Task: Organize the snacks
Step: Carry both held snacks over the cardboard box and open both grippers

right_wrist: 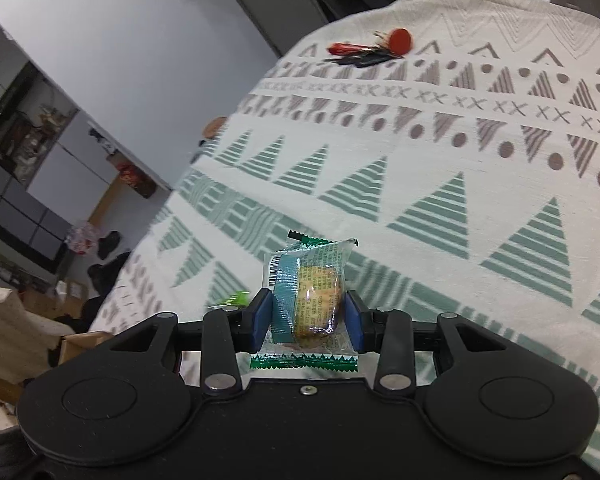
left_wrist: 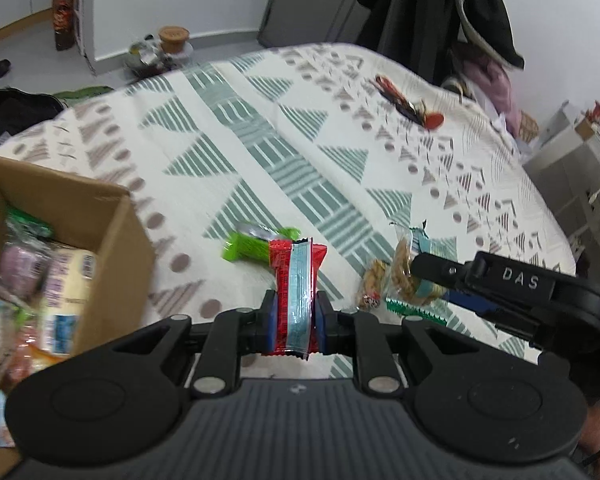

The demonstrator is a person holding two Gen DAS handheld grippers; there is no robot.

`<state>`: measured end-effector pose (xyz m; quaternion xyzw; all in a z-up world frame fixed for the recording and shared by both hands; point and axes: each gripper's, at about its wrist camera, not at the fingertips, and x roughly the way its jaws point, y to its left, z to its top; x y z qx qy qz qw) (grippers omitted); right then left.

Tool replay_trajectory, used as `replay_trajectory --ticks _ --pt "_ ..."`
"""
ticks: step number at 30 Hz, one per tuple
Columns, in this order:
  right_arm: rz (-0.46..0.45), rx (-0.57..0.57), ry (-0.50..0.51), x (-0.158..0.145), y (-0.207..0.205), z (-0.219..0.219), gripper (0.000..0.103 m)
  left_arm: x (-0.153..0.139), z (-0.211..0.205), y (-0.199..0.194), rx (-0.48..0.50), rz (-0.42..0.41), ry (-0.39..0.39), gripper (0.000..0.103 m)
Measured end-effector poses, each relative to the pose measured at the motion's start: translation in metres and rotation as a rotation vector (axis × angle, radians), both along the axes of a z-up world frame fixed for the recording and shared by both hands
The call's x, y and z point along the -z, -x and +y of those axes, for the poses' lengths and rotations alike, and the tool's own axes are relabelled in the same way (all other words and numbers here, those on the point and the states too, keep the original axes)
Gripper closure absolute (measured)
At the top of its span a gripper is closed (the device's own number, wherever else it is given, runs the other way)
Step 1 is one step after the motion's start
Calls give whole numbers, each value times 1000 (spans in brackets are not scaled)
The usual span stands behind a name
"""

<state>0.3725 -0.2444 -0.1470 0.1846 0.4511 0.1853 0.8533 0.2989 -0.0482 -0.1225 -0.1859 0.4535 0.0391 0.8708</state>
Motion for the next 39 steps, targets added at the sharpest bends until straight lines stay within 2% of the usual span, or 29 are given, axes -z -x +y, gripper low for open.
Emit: replay_trajectory --ticks 22,33,39 --pt "-97 -132 -52 -41 45 66 65 -53 79 65 -149 -94 -26 85" --pt "-148 -217 -61 -56 72 113 65 -59 126 86 -226 -100 -21 85" --pt "-156 -262 -64 -57 82 133 65 -58 144 93 -261 -95 -20 82"
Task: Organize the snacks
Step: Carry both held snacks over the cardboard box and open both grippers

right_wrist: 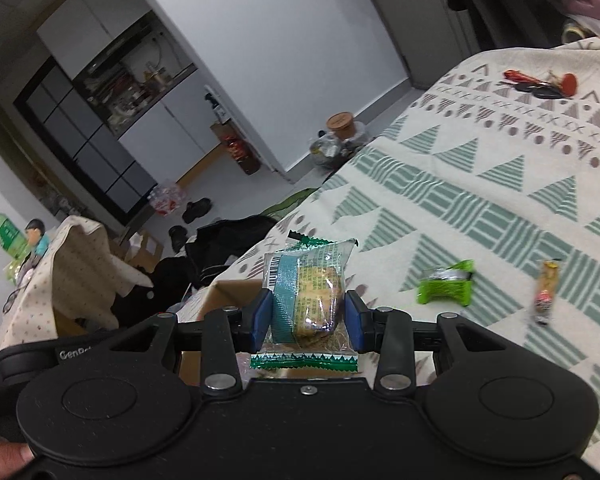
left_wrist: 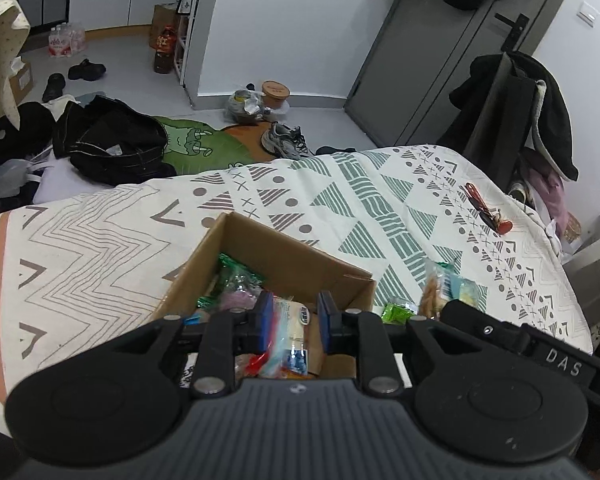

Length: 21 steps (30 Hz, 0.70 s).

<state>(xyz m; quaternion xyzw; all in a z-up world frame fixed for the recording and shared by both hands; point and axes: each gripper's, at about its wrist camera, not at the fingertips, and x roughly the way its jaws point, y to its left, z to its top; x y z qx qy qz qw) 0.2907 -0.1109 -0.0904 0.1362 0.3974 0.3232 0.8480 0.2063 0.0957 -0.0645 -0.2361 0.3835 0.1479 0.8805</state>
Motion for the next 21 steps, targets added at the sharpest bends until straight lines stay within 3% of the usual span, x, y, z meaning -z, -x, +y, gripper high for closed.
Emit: replay_trajectory --ticks 8,14,21 --pt "-3 -43 8 5 8 24 65 3 17 6 -18 19 14 79" --pt "-1 -55 -27 5 11 36 64 1 27 12 -35 31 10 66" --pt "-36 -32 -29 -1 14 34 52 -3 31 15 -38 36 -3 47"
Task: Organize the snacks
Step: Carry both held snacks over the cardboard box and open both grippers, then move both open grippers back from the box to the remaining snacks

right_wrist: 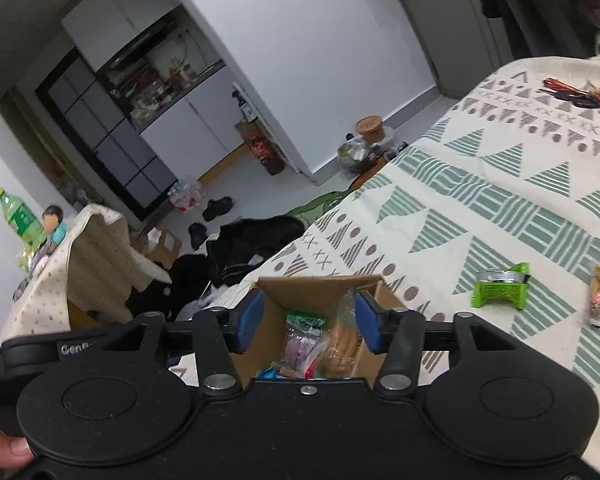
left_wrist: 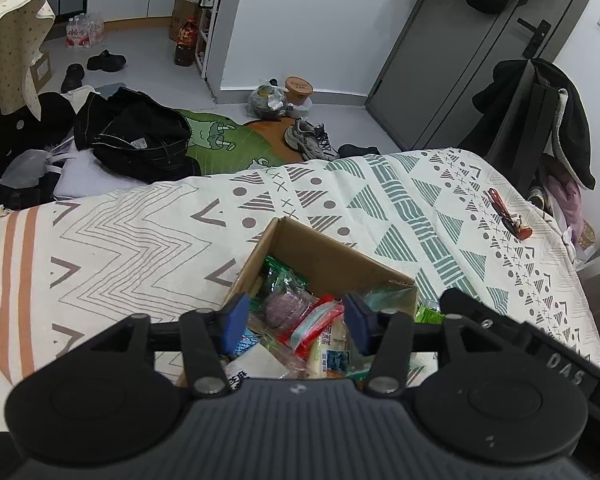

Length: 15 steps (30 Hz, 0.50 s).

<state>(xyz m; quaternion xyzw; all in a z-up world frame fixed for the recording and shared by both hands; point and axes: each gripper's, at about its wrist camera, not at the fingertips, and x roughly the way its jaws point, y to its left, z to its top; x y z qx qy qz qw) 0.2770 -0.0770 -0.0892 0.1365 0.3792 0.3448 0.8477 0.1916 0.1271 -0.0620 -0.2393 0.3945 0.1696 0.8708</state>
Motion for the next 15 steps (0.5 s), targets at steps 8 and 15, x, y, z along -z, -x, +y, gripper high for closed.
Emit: replay_trajectory --ticks 8,15 --pt "63 86 17 5 -12 -31 52 -1 -10 -1 21 -4 -12 35" --pt "91 139 12 5 -19 -63 49 -3 -27 -7 46 -13 -16 35"
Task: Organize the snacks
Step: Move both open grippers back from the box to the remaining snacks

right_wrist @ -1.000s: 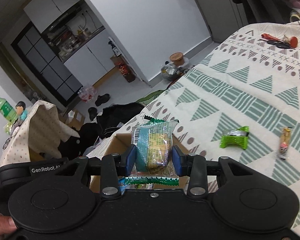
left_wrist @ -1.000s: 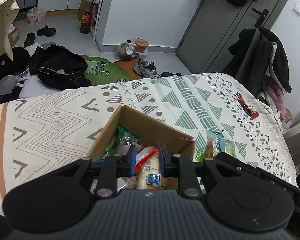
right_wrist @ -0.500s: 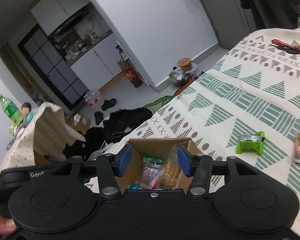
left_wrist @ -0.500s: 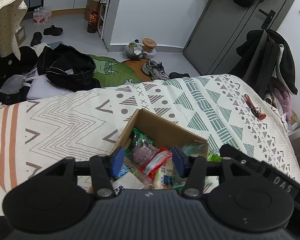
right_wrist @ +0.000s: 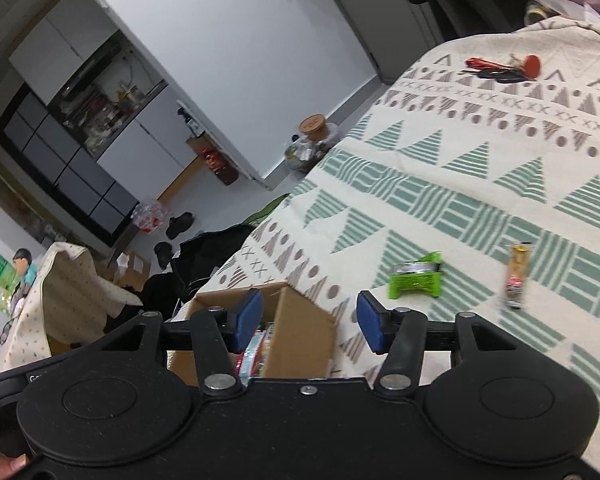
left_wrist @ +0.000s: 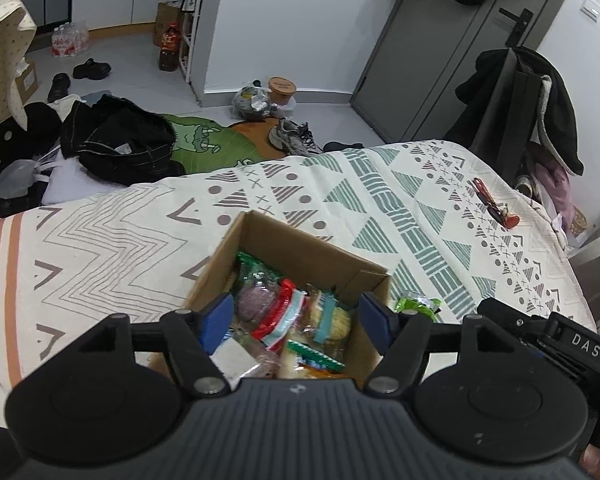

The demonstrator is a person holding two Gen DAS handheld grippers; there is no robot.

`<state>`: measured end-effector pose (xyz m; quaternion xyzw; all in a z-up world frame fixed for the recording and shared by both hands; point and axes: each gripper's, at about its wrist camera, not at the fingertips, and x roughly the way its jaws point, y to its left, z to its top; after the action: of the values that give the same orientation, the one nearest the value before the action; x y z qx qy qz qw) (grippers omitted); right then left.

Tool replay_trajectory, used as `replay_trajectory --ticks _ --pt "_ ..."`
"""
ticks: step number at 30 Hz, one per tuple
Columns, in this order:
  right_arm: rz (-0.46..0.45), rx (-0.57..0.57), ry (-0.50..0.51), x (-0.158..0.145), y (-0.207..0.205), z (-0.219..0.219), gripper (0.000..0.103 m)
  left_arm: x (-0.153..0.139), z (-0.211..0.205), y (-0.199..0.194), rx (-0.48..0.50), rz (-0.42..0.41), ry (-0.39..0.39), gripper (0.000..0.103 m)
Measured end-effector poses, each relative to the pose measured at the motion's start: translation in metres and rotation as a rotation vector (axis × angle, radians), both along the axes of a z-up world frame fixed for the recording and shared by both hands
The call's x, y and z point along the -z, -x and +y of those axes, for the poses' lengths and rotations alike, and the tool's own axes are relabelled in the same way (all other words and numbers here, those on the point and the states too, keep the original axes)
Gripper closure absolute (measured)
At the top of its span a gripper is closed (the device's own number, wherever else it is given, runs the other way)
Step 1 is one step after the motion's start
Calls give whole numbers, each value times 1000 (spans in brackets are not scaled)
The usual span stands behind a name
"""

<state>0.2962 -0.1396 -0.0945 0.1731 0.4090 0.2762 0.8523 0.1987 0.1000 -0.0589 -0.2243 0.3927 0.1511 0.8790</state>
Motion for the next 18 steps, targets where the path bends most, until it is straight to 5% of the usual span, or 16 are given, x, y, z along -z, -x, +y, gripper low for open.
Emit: replay_trajectory --ticks 18 --pt "112 115 -13 17 -18 -65 48 5 -75 -44 124 -28 11 34"
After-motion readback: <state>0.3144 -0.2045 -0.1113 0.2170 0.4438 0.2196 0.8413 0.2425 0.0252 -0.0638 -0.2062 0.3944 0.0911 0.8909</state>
